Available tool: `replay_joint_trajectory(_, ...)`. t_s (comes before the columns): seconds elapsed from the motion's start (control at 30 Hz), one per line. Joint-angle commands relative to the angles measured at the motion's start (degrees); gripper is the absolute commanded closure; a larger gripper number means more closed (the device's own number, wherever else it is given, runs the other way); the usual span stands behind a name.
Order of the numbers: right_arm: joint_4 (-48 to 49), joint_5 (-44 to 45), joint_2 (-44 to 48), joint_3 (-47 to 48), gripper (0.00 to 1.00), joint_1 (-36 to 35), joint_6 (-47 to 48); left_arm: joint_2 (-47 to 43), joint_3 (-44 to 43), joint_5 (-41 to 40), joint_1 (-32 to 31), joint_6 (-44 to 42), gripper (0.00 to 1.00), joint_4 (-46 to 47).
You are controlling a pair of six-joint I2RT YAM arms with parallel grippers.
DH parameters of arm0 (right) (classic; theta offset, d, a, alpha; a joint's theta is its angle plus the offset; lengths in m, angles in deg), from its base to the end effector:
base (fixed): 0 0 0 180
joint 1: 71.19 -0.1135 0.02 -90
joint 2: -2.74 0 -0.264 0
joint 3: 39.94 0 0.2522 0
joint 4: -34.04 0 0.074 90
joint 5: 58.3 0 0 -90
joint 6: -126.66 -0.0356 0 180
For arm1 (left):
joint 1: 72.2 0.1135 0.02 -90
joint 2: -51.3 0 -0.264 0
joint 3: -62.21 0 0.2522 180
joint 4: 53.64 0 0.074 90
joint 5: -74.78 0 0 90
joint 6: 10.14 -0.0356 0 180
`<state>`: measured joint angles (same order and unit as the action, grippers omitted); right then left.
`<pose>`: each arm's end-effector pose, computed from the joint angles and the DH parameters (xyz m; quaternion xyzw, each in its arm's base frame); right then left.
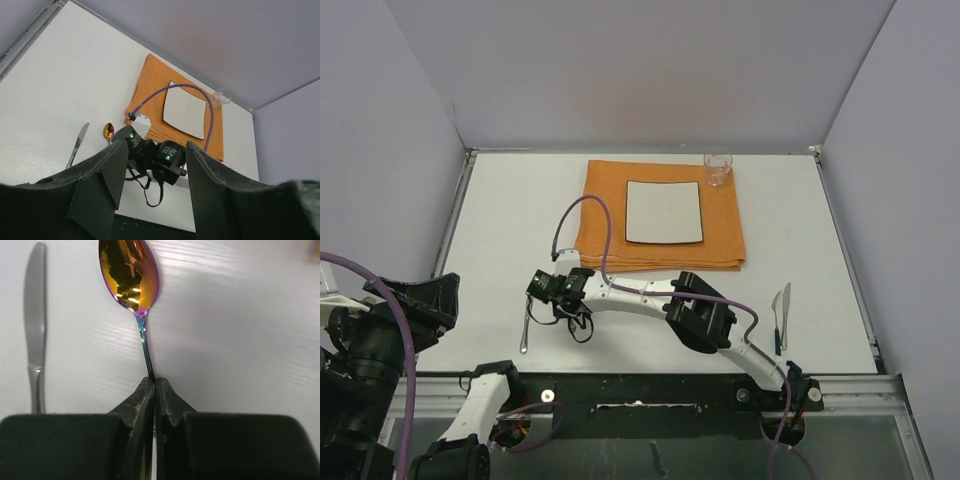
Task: Set the dinner table for one person
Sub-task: Pick up the spoon from the center of the board.
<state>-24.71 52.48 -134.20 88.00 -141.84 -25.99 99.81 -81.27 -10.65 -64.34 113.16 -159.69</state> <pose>0.1784 0.4700 0.1550 -0.0326 0.9652 0.1041 0.2377 -0.0683 -0.0123 0.5415 -0.2475 0.7311 -0.1699 0.6127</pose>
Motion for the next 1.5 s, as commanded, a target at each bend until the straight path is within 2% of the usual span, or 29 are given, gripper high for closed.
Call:
replay_joint_trajectory(0.0, -13.44, 7.56, -0.93, -12.23, 1.0, 1.32, 4.58, 1.08, 2.3, 1.76, -0.25, -1.07, 0.52, -7.03)
replay_joint_trajectory(0.23, -5.85, 13.76, 15.31, -21.98, 1.0, 2.93, 12.29, 1.03, 4.87, 2.13, 0.02, -0.85, 0.52, -6.86)
replay_joint_trajectory(0.5, -5.62, 14.63, 26.89, -29.87, 1.0, 5.02, 14.21, 1.23, 5.9, 1.77, 0.4, -0.95, 0.53, -6.76)
replay_joint_trajectory(0.67, -5.65, 13.77, 27.32, -32.97, 1.0, 5.18, 14.51, 1.11, 6.25, 1.7, 0.46, -1.04, 0.53, -6.76)
replay_joint_trajectory(0.77, -3.89, 13.1, 26.23, -32.49, 0.97, 5.28, 18.58, 0.49, 7.46, 1.72, 0.49, -1.3, 0.53, -6.76)
replay_joint_trajectory(0.83, -3.48, 11.78, 25.05, -30.63, 0.81, 5.28, 21.69, 0.09, 8.51, 1.75, 0.49, -1.33, 0.52, -6.76)
replay_joint_trajectory(0.87, -3.17, 11.21, 24.53, -29.89, 0.67, 5.23, 23.16, -0.18, 8.92, 1.67, 0.54, -1.31, 0.52, -6.82)
replay_joint_trajectory(0.9, -2.67, 10.68, 24.29, -29.39, 0.58, 5.2, 24.55, -0.25, 9.19, 1.64, 0.57, -1.35, 0.52, -6.77)
replay_joint_trajectory(0.93, -1.88, 10.66, 24.39, -29.28, 0.51, 5.12, 25.64, -0.26, 9.45, 1.66, 0.62, -1.39, 0.52, -6.74)
replay_joint_trajectory(0.97, -0.59, 10.3, 24.61, -29.61, 0.49, 5.2, 27.07, -0.31, 9.56, 1.66, 0.71, -1.47, 0.52, -6.76)
replay_joint_trajectory(1.17, 3.82, 6.88, 23.92, -29.69, 0.48, 7.55, 33.63, -0.66, 10.38, 1.16, 0.93, -1.48, 0.52, -6.76)
replay_joint_trajectory(1.47, 6.69, 2.21, 19.19, -29.52, 0.55, 10.0, 36.06, -0.39, 10.18, 0.34, 1.41, -1.25, 0.52, -6.76)
